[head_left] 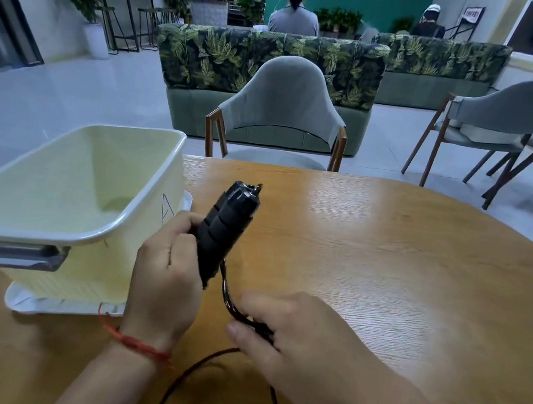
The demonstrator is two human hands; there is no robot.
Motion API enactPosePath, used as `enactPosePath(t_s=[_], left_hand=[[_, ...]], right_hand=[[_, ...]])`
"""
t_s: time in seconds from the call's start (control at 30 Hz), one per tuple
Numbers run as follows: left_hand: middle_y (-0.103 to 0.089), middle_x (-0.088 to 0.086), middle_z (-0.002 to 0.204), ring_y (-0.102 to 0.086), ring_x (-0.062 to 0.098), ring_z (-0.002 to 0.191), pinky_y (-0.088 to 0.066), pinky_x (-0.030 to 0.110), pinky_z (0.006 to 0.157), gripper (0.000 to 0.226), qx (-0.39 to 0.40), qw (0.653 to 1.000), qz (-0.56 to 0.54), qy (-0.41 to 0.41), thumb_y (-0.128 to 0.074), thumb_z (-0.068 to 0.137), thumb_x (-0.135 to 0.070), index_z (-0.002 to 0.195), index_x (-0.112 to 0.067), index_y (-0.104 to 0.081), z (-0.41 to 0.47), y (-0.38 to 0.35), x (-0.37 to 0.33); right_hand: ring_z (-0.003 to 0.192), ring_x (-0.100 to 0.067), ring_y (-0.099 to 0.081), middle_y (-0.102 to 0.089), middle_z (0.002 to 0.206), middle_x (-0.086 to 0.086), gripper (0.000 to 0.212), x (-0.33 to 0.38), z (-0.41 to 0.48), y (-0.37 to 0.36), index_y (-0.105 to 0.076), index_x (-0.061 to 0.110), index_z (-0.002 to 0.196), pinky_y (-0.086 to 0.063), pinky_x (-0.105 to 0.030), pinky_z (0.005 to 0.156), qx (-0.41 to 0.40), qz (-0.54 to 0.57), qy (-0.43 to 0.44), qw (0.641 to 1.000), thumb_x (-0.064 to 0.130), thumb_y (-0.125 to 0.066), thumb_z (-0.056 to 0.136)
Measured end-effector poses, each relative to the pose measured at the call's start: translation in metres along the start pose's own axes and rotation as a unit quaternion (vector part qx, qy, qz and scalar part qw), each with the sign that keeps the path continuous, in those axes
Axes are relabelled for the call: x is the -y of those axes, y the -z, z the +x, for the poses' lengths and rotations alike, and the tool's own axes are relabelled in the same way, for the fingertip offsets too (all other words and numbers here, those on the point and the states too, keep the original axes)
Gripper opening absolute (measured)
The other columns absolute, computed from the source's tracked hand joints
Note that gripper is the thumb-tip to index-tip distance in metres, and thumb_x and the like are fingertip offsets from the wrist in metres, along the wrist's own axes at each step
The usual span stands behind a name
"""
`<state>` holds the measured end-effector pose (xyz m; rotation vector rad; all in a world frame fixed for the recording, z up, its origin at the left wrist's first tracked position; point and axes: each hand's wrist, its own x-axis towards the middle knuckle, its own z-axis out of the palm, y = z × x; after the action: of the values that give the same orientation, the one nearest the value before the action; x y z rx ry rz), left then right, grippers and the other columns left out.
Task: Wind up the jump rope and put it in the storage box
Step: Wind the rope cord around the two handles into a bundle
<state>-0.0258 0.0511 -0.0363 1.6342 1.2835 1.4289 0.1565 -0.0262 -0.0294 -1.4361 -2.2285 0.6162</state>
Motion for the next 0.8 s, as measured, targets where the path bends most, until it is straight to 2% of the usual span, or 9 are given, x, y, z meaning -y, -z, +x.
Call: enactPosePath(t_s=[0.07, 0.13, 0.23, 0.3, 0.4, 0.47, 0.57, 0.7, 0.8], left_hand=[[-0.068, 0.004, 0.073, -0.06, 0.028, 0.064, -0.047, 0.035, 0.052, 0.038, -0.017, 0.998, 0.057, -0.011, -0.037, 0.088, -0.021, 0.1, -0.027, -0.072, 0.0, 0.001, 0.001], [-0.07, -0.009, 0.079, -0.064, 0.022, 0.07, -0.05, 0.036, 0.058, 0.042, -0.012, 0.987, 0.155, -0.03, -0.037, 0.086, -0.023, 0.112, -0.037, -0.067, 0.0, 0.004, -0.001], [-0.069, -0.012, 0.079, -0.062, 0.018, 0.072, -0.045, 0.032, 0.061, 0.04, 0.017, 0.96, 0.271, -0.067, -0.038, 0.09, -0.031, 0.116, -0.044, -0.066, -0.003, 0.004, -0.009], [-0.068, -0.017, 0.081, -0.063, 0.013, 0.076, -0.043, 0.03, 0.062, 0.036, 0.063, 0.948, 0.296, -0.097, -0.034, 0.099, -0.05, 0.115, -0.045, -0.067, -0.006, 0.003, -0.011], [-0.072, -0.024, 0.094, -0.068, 0.002, 0.089, -0.051, 0.03, 0.072, 0.056, 0.169, 0.932, 0.301, -0.115, -0.027, 0.093, -0.081, 0.124, -0.051, -0.062, -0.01, 0.004, -0.016], [-0.073, -0.03, 0.108, -0.068, -0.004, 0.101, -0.055, 0.028, 0.081, 0.065, 0.197, 0.917, 0.323, -0.128, -0.042, 0.081, -0.09, 0.132, -0.054, -0.056, -0.012, 0.003, -0.017], [-0.072, -0.027, 0.108, -0.07, -0.003, 0.1, -0.056, 0.026, 0.077, 0.072, 0.199, 0.895, 0.362, -0.166, -0.055, 0.07, -0.091, 0.133, -0.055, -0.056, -0.017, -0.003, -0.016], [-0.064, -0.019, 0.088, -0.064, 0.001, 0.082, -0.049, 0.024, 0.066, 0.046, 0.248, 0.889, 0.331, -0.196, -0.046, 0.086, -0.078, 0.12, -0.052, -0.062, -0.02, -0.004, -0.019], [-0.065, -0.017, 0.085, -0.062, 0.003, 0.078, -0.048, 0.025, 0.064, 0.026, 0.297, 0.882, 0.292, -0.222, -0.047, 0.094, -0.056, 0.116, -0.049, -0.06, -0.019, -0.004, -0.021]], right_hand=[[0.063, -0.014, -0.052, -0.057, 0.067, 0.005, 0.025, 0.002, -0.002, 0.002, -0.058, 0.028, 0.097, -0.045, -0.039, 0.061, -0.009, 0.036, 0.001, 0.999, 0.048, -0.054, 0.11], [0.061, -0.013, -0.051, -0.057, 0.065, 0.008, 0.026, -0.003, -0.004, 0.006, -0.06, 0.028, 0.091, -0.039, -0.034, 0.058, -0.047, 0.072, -0.01, 0.996, 0.045, -0.057, 0.109], [0.06, -0.01, -0.05, -0.054, 0.063, 0.017, 0.033, -0.011, -0.004, 0.014, -0.054, 0.033, 0.078, -0.033, -0.028, 0.055, -0.121, 0.035, 0.003, 0.992, 0.045, -0.061, 0.107], [0.063, -0.006, -0.051, -0.053, 0.066, 0.023, 0.024, -0.014, -0.003, 0.021, -0.061, 0.038, 0.084, -0.037, -0.03, 0.056, -0.154, -0.017, 0.028, 0.988, 0.047, -0.063, 0.105], [0.062, -0.007, -0.051, -0.054, 0.064, 0.025, 0.016, -0.028, -0.001, 0.028, -0.079, 0.033, 0.096, -0.039, -0.031, 0.057, -0.193, 0.015, 0.024, 0.981, 0.047, -0.072, 0.101], [0.059, -0.012, -0.05, -0.051, 0.06, 0.017, 0.02, -0.038, -0.001, 0.031, -0.077, 0.03, 0.088, -0.039, -0.034, 0.056, -0.203, 0.052, 0.015, 0.978, 0.049, -0.076, 0.096], [0.059, -0.013, -0.052, -0.055, 0.059, 0.013, 0.02, -0.04, 0.001, 0.029, -0.077, 0.027, 0.082, -0.046, -0.04, 0.056, -0.174, 0.101, 0.008, 0.98, 0.044, -0.081, 0.091], [0.058, -0.017, -0.06, -0.063, 0.058, 0.01, 0.023, -0.038, 0.004, 0.034, -0.077, 0.024, 0.078, -0.058, -0.05, 0.06, -0.157, 0.128, 0.011, 0.979, 0.043, -0.088, 0.085], [0.06, -0.014, -0.062, -0.07, 0.065, 0.003, 0.032, -0.04, 0.003, 0.044, -0.071, 0.025, 0.08, -0.057, -0.04, 0.061, -0.149, 0.152, -0.019, 0.977, 0.045, -0.097, 0.077]])
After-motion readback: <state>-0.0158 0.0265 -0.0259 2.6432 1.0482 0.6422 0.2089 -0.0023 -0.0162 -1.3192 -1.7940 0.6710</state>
